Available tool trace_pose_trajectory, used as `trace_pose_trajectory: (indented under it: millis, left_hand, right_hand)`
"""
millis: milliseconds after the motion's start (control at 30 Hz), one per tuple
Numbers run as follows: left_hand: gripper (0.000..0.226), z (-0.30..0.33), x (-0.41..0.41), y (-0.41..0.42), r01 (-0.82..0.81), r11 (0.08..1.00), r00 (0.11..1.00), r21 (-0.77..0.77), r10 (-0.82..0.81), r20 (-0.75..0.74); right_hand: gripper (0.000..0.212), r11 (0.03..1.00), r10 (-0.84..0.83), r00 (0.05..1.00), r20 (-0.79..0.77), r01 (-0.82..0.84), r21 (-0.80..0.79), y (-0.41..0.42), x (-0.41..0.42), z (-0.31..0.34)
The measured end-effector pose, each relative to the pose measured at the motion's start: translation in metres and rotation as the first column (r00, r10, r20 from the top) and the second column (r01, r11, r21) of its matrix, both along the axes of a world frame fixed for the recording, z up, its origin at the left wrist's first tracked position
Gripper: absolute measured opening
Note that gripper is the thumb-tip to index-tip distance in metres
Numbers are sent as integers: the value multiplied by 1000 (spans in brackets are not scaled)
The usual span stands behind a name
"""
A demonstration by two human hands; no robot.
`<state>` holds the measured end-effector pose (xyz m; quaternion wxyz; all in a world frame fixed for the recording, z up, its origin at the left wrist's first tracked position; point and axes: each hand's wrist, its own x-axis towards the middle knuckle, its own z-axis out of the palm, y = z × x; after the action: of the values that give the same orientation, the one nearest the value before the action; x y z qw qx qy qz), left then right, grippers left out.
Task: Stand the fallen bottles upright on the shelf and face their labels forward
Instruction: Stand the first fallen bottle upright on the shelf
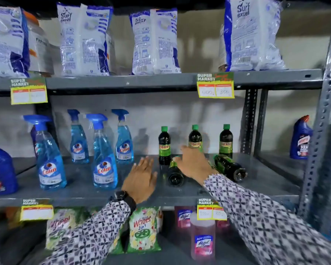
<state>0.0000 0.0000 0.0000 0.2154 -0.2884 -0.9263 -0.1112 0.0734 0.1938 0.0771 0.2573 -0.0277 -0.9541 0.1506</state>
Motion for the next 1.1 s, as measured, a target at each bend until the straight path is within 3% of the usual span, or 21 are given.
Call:
trace_pose_trajectory:
  millis: [133,200,267,433,600,767,867,1000,1100]
  left_hand:
    - [63,-25,-12,0,-68,987,966,-147,101,237]
    - [65,-29,-15,2,-72,979,967,-190,116,229]
    - [66,-29,-19,1,-71,976,967,-204,117,225]
    - [70,-36,-22,1,-72,978,972,-198,113,204]
    - [71,-38,-23,0,-80,978,976,-195,117,184]
    - [61,-38,-21,0,-79,984,965,-159,116,236]
    - [61,-36,-19,0,-72,984,966,-164,110,235]
    - [61,-37,-19,0,-66,986,972,-151,98,214]
    - [61,-36,-20,1,-69,986,971,-150,100,216]
  right_hand:
    - [49,956,-42,944,328,133,-261,6,-35,-5]
    - [57,860,23,900,434,203,-468,9,-49,-6]
    - [72,782,64,856,513,276,-559,9,-57,-9]
    - [38,618,145,832,536,347,-706,8,-65,-19]
    - [44,492,147,894,423,305,-815,13,-70,-18]
    - [37,509,54,995,87,48,-859,16,-74,-4]
    - [50,655,-42,995,-94,-43,-754,13,-75,-15]
    - [59,777,-41,976,-212,-102,-621,8,-73,-46]
    - [59,806,-45,978,-204,-85,-585,4,-74,-62]
